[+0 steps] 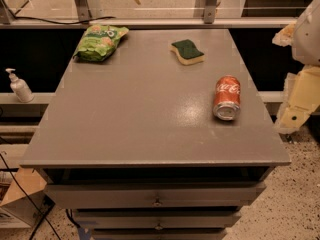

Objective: Pick green rice chip bag

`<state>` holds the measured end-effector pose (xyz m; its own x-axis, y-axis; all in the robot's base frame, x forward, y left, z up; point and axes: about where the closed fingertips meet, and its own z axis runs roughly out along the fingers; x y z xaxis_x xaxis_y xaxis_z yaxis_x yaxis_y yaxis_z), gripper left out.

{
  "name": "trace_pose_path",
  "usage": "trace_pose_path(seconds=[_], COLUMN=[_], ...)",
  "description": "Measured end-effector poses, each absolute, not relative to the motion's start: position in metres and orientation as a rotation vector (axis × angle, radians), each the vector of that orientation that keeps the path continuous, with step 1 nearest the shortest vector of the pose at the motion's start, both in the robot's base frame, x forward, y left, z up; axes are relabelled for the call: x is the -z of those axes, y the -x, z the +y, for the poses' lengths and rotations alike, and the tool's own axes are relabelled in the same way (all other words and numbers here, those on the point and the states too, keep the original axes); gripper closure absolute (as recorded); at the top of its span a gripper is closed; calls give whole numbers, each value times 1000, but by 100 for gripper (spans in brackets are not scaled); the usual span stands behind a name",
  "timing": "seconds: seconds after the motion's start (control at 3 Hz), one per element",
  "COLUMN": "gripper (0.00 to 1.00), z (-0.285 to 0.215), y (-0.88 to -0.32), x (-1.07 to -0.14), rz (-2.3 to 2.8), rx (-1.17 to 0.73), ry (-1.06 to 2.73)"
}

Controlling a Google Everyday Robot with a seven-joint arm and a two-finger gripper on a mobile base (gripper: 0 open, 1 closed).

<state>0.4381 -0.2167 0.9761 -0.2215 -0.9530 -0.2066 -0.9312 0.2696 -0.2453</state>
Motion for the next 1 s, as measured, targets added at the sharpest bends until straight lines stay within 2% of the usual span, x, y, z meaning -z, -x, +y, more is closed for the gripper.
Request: trace_pose_path(seconds=[0.67,1.0], gripper=[0,0], z=[-211,-176], y=[-439,-445], x=[-979,-988], rz=[2205,2062], rx=[86,-9], ry=[1727,1780])
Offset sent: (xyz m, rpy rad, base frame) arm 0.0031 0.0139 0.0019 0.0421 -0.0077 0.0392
